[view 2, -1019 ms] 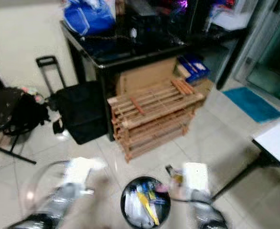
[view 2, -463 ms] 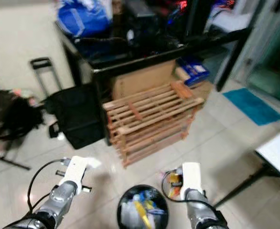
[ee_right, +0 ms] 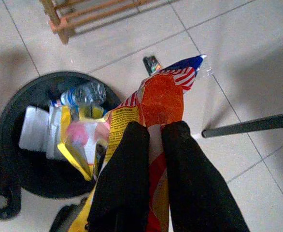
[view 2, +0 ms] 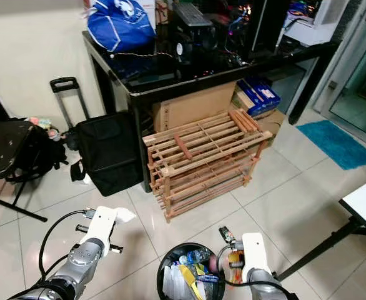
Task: Picking trash to rubbish bin
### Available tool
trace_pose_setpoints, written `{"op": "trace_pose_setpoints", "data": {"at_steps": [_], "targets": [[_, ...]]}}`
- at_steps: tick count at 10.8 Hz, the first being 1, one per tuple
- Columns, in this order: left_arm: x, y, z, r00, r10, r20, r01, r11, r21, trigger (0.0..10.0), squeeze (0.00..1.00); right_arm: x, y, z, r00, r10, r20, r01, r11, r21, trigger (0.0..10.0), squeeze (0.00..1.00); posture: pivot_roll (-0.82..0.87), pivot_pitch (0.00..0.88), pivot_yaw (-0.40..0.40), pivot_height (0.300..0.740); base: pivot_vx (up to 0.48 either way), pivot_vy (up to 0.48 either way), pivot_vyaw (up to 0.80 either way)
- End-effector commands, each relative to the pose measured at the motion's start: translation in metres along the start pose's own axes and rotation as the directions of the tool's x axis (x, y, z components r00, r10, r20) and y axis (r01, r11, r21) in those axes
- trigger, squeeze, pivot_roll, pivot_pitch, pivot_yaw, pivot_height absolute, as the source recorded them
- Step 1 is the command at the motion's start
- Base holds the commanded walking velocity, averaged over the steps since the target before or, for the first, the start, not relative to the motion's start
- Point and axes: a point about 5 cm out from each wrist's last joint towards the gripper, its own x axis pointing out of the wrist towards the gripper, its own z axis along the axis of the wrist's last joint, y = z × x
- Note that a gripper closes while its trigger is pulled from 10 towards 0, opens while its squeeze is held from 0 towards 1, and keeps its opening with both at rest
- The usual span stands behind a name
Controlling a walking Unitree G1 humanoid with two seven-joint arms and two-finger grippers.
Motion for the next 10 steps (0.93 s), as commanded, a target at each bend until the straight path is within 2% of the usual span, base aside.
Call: {"op": "trace_pose_setpoints", "data": {"at_steps": [1,3,5,7,9,10], "targets": [[0.0,-0.001,0.0,1.0,-0.001,-0.004,0.001,1.0,-0.009,10.0,0.0,-0.001,-0.002,-0.007,0.999,0.004,-0.039,-0.005,1.0,-0.023,10.0,0.0,0.01,0.005,-0.044,0.74,0.0,0.0,0.0],[0.0,-0.002,-0.001,1.0,-0.003,-0.01,0.003,1.0,-0.006,10.0,0.0,-0.003,-0.003,-0.015,0.998,0.002,-0.07,-0.004,1.0,-0.03,10.0,0.0,0.02,0.002,-0.044,0.74,0.0,0.0,0.0],[0.0,-0.002,0.0,1.0,-0.001,-0.01,0.001,1.0,-0.007,10.0,0.0,-0.001,-0.002,-0.005,0.999,0.012,-0.039,-0.013,1.0,-0.025,10.0,0.0,0.02,0.007,-0.047,0.74,0.0,0.0,0.0],[0.001,0.0,0.001,1.0,0.009,-0.009,-0.009,1.0,-0.016,10.0,0.0,0.004,0.006,0.028,0.99,0.097,0.098,-0.093,0.995,-0.048,10.0,0.0,0.02,0.019,-0.054,0.74,0.0,0.0,0.0],[0.001,-0.001,0.001,1.0,0.008,-0.01,-0.008,1.0,-0.017,10.0,0.0,0.007,0.011,0.055,0.974,0.138,0.179,-0.13,0.99,-0.057,10.0,0.0,0.01,0.019,-0.054,0.74,0.0,0.0,0.0],[0.001,-0.002,0.002,1.0,0.008,-0.007,-0.008,1.0,-0.021,10.0,0.0,0.008,0.02,0.064,0.967,0.174,0.185,-0.16,0.983,-0.089,10.0,0.0,0.02,0.02,-0.056,0.74,0.0,0.0,0.0]]}}
